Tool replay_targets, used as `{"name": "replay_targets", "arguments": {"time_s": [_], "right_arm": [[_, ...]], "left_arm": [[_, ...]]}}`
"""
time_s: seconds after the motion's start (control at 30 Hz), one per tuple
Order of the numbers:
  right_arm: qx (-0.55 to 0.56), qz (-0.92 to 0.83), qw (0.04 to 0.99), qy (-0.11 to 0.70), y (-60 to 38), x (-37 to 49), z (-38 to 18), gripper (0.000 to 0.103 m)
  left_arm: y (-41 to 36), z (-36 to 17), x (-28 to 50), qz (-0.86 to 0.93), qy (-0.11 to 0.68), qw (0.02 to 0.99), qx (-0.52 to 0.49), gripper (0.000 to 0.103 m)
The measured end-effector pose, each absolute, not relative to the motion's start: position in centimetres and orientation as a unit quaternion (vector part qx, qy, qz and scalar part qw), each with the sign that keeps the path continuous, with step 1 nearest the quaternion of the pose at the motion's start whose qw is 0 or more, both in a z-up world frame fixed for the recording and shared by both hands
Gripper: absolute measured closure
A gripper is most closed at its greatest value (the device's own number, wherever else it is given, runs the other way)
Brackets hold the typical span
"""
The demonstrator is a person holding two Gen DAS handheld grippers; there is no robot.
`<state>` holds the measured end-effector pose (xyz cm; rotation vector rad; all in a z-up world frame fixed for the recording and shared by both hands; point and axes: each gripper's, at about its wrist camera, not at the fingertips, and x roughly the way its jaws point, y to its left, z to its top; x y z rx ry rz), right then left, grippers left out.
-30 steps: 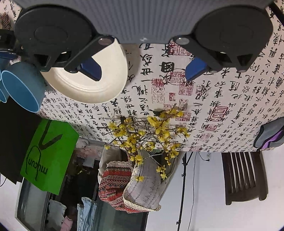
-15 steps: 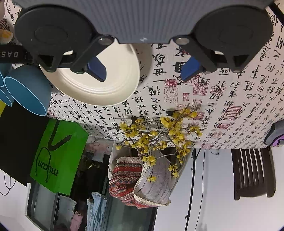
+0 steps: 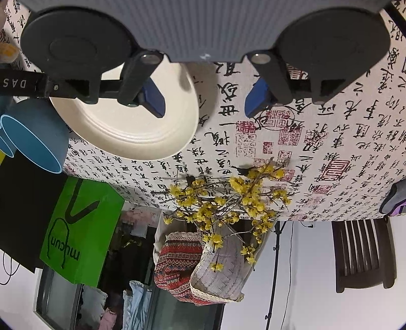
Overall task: Organize plates and bowls
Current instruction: 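Close the left gripper on the plate rim while the right gripper also closes on it, then lift the cream plate off the tablecloth with both grippers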
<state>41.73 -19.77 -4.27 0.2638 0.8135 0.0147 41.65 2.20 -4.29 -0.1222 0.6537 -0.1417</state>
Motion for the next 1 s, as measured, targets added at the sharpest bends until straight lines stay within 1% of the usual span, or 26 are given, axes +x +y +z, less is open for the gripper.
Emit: {"name": "replay_targets", "arguments": {"time_s": [0.1,0.17,0.23,0.3,0.43,0.53,0.63,0.67,0.73,0.77,0.83,0.9,1.0], "right_arm": [[0.125,0.011,0.910,0.396,-19.64,41.73,-4.50,0.049],[0.121,0.011,0.910,0.396,-19.45,41.78,-4.67,0.053],[0.119,0.012,0.910,0.397,-19.34,41.85,-4.80,0.056],[0.118,0.014,0.910,0.397,-19.27,41.89,-4.81,0.056],[0.118,0.014,0.911,0.395,-19.36,41.82,-4.85,0.058],[0.119,0.016,0.910,0.398,-19.37,41.88,-4.94,0.058],[0.116,0.015,0.910,0.397,-19.34,41.84,-4.96,0.059],[0.116,0.015,0.911,0.396,-19.34,41.84,-4.96,0.060],[0.117,0.016,0.911,0.396,-19.31,41.83,-4.98,0.068],[0.116,0.017,0.911,0.395,-19.29,41.81,-4.98,0.070],[0.109,0.017,0.912,0.395,-19.10,41.83,-5.01,0.079],[0.102,0.020,0.913,0.395,-18.91,41.80,-4.99,0.081],[0.098,0.019,0.914,0.393,-18.84,41.74,-5.01,0.082]], "left_arm": [[2.08,-4.43,41.74,-0.070,0.322,0.942,-0.057,0.041],[2.05,-4.45,41.71,-0.069,0.322,0.943,-0.054,0.049],[2.01,-4.49,41.77,-0.073,0.323,0.942,-0.055,0.054],[1.95,-4.53,41.79,-0.074,0.323,0.942,-0.054,0.058],[1.91,-4.67,41.90,-0.072,0.326,0.941,-0.052,0.060],[1.93,-4.71,41.94,-0.073,0.327,0.941,-0.053,0.066],[1.79,-4.79,41.98,-0.077,0.329,0.940,-0.049,0.075],[1.71,-4.82,41.97,-0.077,0.329,0.940,-0.047,0.076],[1.57,-4.92,41.98,-0.073,0.329,0.941,-0.041,0.077],[1.52,-4.97,41.99,-0.071,0.330,0.941,-0.038,0.079],[1.47,-5.03,42.05,-0.072,0.331,0.940,-0.037,0.081],[1.47,-5.07,42.07,-0.070,0.332,0.940,-0.035,0.081],[1.39,-5.06,42.01,-0.068,0.331,0.941,-0.031,0.082]]}}
